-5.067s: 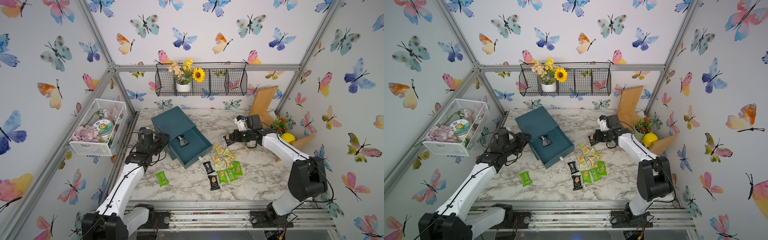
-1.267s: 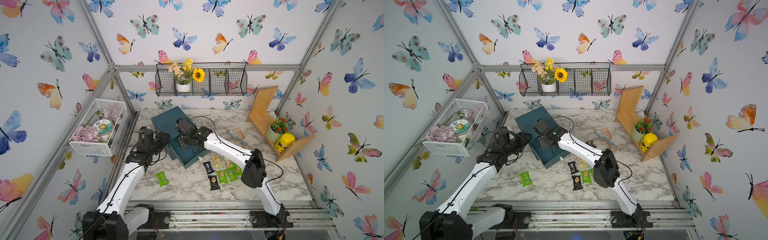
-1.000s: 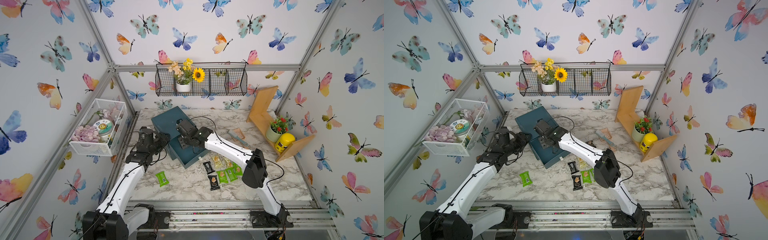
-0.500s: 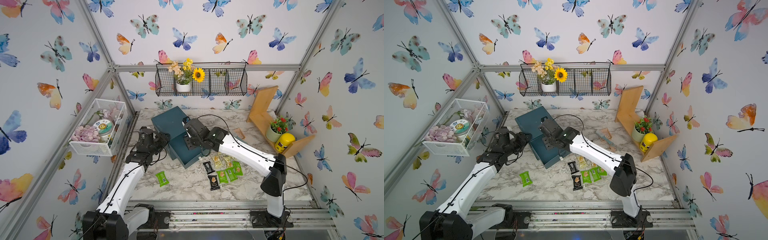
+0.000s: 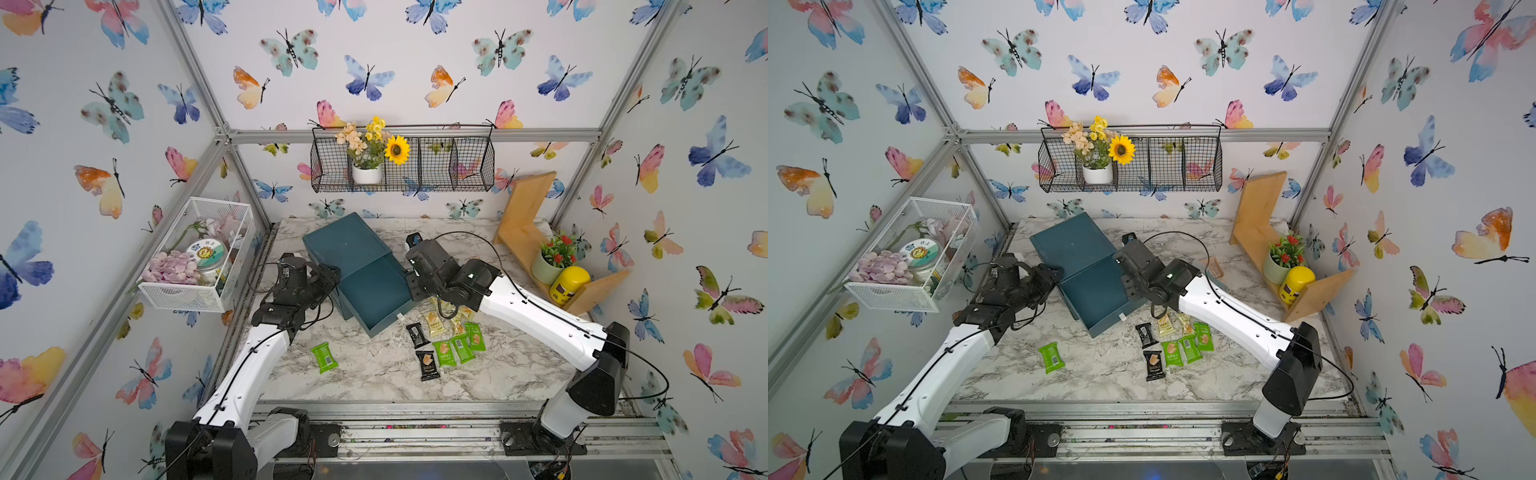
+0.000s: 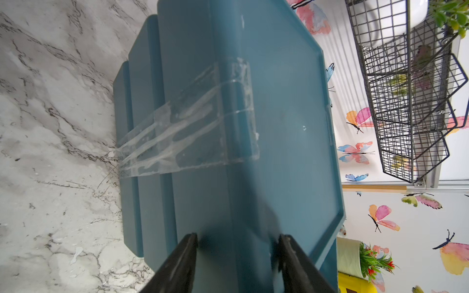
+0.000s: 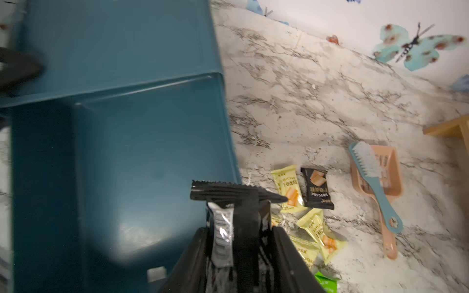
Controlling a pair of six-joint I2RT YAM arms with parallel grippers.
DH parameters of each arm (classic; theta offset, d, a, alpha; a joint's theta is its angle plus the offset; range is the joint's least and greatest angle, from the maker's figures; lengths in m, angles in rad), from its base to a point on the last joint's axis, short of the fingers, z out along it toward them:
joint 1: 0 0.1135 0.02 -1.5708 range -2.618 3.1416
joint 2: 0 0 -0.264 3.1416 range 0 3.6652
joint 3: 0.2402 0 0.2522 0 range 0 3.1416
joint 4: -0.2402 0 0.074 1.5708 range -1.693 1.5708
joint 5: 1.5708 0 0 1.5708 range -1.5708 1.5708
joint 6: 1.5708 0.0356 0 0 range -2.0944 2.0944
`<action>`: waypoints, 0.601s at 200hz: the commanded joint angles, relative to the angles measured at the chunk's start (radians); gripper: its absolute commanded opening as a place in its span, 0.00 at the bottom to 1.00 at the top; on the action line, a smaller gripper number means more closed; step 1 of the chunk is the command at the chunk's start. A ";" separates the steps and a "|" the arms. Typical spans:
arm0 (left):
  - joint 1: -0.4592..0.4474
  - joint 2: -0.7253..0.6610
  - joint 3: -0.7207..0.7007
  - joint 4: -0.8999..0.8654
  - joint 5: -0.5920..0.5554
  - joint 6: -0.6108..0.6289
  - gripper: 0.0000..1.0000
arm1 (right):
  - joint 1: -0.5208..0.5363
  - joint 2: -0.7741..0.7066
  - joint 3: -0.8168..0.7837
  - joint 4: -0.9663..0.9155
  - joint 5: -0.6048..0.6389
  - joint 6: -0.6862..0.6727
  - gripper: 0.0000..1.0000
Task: Take the cookies out of the drawer
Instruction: Pick up the cookie from the drawer, then place the cookie at the center of the board.
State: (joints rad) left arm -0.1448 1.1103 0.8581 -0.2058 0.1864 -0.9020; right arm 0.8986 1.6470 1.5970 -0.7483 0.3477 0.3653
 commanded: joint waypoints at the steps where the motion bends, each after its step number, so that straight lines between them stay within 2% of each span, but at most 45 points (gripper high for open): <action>1: 0.005 0.017 -0.005 -0.080 0.014 0.015 0.55 | -0.095 -0.055 -0.092 0.011 -0.008 -0.016 0.29; 36: 0.004 0.018 -0.008 -0.074 0.017 0.012 0.55 | -0.287 -0.124 -0.288 0.090 -0.071 -0.056 0.29; 61: 0.004 0.025 -0.011 -0.066 0.028 0.009 0.55 | -0.399 -0.105 -0.388 0.167 -0.120 -0.082 0.30; 91: 0.005 0.026 -0.005 -0.073 0.025 0.014 0.55 | -0.472 -0.006 -0.429 0.237 -0.147 -0.100 0.30; 120: 0.005 0.020 -0.001 -0.083 0.014 0.017 0.55 | -0.486 0.089 -0.411 0.292 -0.162 -0.156 0.30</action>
State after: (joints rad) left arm -0.1448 1.1149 0.8581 -0.1993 0.1967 -0.9024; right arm 0.4183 1.6745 1.1782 -0.5369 0.2344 0.2668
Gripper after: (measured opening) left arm 0.551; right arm 0.396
